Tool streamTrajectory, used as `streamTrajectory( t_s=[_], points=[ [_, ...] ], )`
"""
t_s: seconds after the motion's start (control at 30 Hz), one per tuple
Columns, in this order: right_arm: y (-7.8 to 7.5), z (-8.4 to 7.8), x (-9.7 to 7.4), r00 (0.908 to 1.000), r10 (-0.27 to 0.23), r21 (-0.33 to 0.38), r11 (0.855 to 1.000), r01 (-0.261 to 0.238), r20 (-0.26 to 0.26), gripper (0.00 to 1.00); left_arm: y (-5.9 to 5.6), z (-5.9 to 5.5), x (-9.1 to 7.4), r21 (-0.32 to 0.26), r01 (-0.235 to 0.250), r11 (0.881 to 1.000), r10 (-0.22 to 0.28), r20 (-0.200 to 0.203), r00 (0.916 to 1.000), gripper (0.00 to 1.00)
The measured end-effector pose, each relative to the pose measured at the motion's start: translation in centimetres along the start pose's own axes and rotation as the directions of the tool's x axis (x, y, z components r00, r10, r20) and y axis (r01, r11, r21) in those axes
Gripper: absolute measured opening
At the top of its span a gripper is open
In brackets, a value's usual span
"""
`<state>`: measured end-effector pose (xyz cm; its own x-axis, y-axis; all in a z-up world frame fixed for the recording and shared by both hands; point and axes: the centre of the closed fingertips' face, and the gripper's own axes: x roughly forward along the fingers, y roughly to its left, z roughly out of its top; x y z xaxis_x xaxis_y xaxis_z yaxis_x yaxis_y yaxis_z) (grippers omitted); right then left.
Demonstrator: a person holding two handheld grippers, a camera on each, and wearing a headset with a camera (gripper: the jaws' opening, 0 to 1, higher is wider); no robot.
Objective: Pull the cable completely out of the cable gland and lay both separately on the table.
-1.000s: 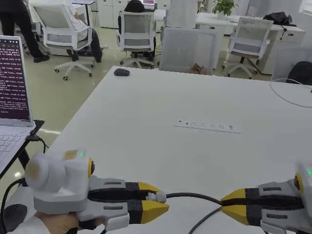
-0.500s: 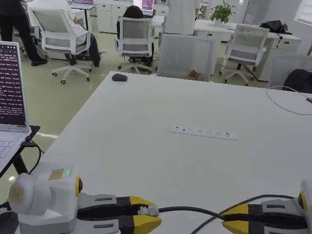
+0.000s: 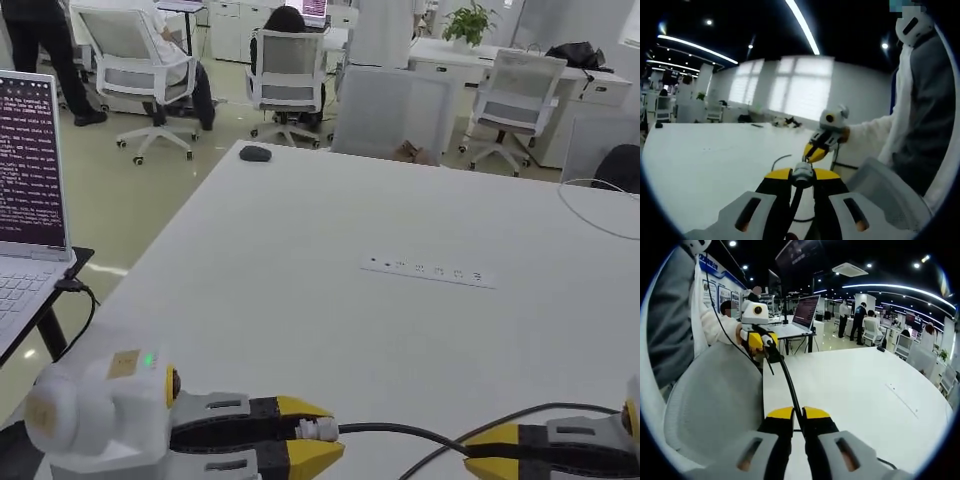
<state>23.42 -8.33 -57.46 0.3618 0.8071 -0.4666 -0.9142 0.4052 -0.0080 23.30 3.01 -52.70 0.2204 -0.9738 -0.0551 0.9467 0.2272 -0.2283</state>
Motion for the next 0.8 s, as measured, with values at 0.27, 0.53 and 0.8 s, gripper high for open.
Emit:
streamTrajectory(
  t_s=[0.27, 0.53, 0.8],
  points=[
    [-0.1, -0.2, 0.2, 0.9998, -0.006, 0.01, 1.0, 0.007, -0.019, 0.09, 0.0, -0.6, 0.2, 0.003, 0.004, 1.0, -0.004, -0.027, 0.9996, 0.16],
    [0.6, 2.0, 0.9, 0.9992, 0.017, -0.073, 0.997, -0.02, -0.036, 0.2, -0.5, -0.9, 0.5, 0.009, 0.019, 1.0, -0.019, -0.045, 0.9988, 0.17],
    [4.2, 6.3, 4.1, 0.9909, 0.132, -0.178, 0.976, -0.126, 0.025, 0.31, -0.8, -1.2, 0.7, 0.005, 0.024, 1.0, -0.024, -0.059, 0.998, 0.17]
  ],
)
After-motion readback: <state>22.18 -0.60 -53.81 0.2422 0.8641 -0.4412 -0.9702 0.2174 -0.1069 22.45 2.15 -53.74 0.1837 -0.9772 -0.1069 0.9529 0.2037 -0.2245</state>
